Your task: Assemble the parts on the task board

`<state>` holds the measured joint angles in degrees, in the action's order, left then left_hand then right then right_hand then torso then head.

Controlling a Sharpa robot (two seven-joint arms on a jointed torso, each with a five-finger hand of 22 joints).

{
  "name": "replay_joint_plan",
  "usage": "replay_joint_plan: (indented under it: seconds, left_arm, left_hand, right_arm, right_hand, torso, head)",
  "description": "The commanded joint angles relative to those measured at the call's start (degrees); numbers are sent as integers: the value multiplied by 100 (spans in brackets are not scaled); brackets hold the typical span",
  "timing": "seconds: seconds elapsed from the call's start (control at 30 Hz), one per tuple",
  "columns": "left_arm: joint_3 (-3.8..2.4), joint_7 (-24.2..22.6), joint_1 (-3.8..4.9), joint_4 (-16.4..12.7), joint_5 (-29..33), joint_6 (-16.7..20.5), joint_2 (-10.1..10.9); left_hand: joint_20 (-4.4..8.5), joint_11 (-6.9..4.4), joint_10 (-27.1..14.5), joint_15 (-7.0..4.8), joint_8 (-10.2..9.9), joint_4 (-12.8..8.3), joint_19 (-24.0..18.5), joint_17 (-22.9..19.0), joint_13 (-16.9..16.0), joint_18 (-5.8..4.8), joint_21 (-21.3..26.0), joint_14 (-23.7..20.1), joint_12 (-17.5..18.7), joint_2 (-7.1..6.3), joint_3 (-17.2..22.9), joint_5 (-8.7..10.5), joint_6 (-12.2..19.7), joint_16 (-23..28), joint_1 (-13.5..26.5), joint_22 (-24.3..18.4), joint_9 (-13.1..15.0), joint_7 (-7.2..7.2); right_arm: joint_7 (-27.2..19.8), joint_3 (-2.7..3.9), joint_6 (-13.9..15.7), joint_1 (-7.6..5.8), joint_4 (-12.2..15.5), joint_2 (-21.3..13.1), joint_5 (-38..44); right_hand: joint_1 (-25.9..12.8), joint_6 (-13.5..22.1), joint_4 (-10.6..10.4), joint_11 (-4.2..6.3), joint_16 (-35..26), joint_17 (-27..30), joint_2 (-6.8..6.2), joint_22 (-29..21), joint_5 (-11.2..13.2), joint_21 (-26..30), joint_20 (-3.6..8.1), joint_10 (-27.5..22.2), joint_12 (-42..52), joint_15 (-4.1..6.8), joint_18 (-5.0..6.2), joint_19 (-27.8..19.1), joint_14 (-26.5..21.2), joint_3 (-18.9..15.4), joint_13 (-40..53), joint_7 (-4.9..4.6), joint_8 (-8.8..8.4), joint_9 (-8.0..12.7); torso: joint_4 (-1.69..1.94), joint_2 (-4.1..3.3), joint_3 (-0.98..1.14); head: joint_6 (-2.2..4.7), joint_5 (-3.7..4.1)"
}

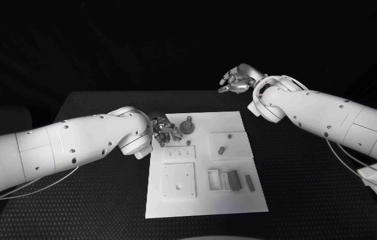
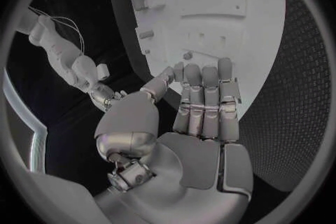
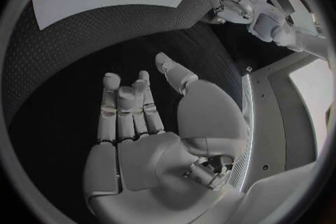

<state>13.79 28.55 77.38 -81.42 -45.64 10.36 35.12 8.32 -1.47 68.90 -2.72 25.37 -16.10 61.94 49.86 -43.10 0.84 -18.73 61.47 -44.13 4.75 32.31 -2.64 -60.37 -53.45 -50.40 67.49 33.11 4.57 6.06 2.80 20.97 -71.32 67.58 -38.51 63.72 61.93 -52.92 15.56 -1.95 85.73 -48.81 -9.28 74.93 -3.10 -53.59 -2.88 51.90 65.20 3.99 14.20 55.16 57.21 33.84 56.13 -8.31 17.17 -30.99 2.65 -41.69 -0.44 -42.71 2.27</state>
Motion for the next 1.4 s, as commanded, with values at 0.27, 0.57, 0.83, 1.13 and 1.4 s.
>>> replay_joint_plan:
  seconds: [0.27, 0.57, 0.83, 1.13, 1.4]
  left_arm:
    - [-6, 223, -78, 85, -390, -217, -199]
    - [-7, 263, -171, 198, -610, -307, -336]
    - [-7, 302, -216, 257, -610, -395, -368]
    - [-7, 336, -269, 235, -866, -519, -365]
    - [-7, 358, -326, 219, -923, -551, -355]
  left_hand:
    - [87, -335, 515, -86, 183, -36, 132, -355, 297, 7, -113, 200, -155, -14, 280, -131, -366, -232, 113, 248, 1860, -361]
    - [91, -338, 552, -90, 116, -41, 152, -457, 387, 12, -107, 215, -176, -30, 318, -124, -391, -286, 116, 288, 1909, -362]
    - [92, -340, 561, -91, 92, -41, 161, -498, 420, 13, -104, 218, -192, -26, 322, -118, -410, -314, 126, 305, 1933, -365]
    - [93, -345, 569, -93, 57, -42, 171, -550, 460, 15, -99, 218, -218, -17, 319, -96, -429, -353, 145, 329, 1965, -368]
    - [96, -346, 567, -97, 32, -45, 175, -586, 485, 17, -95, 213, -235, -17, 319, -79, -437, -378, 149, 346, 1985, -369]
  right_arm:
    - [-95, 99, -169, -31, -231, 114, -362]
    - [-106, 108, -217, -31, -214, 133, -362]
    - [-97, 110, -245, -31, -195, 133, -362]
    - [-94, 110, -262, -31, -193, 132, -362]
    - [-98, 110, -273, -31, -209, 143, -362]
  right_hand:
    - [-4, 51, -14, -12, -26, 8, 44, 35, 23, 42, -16, -55, -30, -10, 80, -57, -51, -3, -8, 3, -34, 5]
    - [-28, 53, -24, -15, -26, 9, 54, 37, 23, 45, -23, -61, -28, -14, 80, -62, -57, -14, -10, 0, -35, 5]
    - [-30, 55, -24, -16, -26, 9, 58, 38, 23, 47, -24, -63, -28, -14, 80, -64, -59, -15, -10, 0, -36, 5]
    - [-27, 58, -20, -17, -26, 10, 64, 38, 23, 49, -26, -68, -28, -16, 80, -68, -62, -15, -11, -1, -38, 5]
    - [-30, 61, -18, -18, -26, 10, 65, 39, 23, 51, -28, -71, -27, -17, 80, -71, -66, -17, -12, -3, -40, 5]
  torso:
    - [8, -3, -7]
    - [-3, 0, -7]
    - [2, 3, -7]
    - [6, 7, -8]
    - [4, 6, -13]
  head:
    - [-135, 14]
    - [-211, 21]
    - [-251, 32]
    - [-274, 26]
    - [-292, 27]
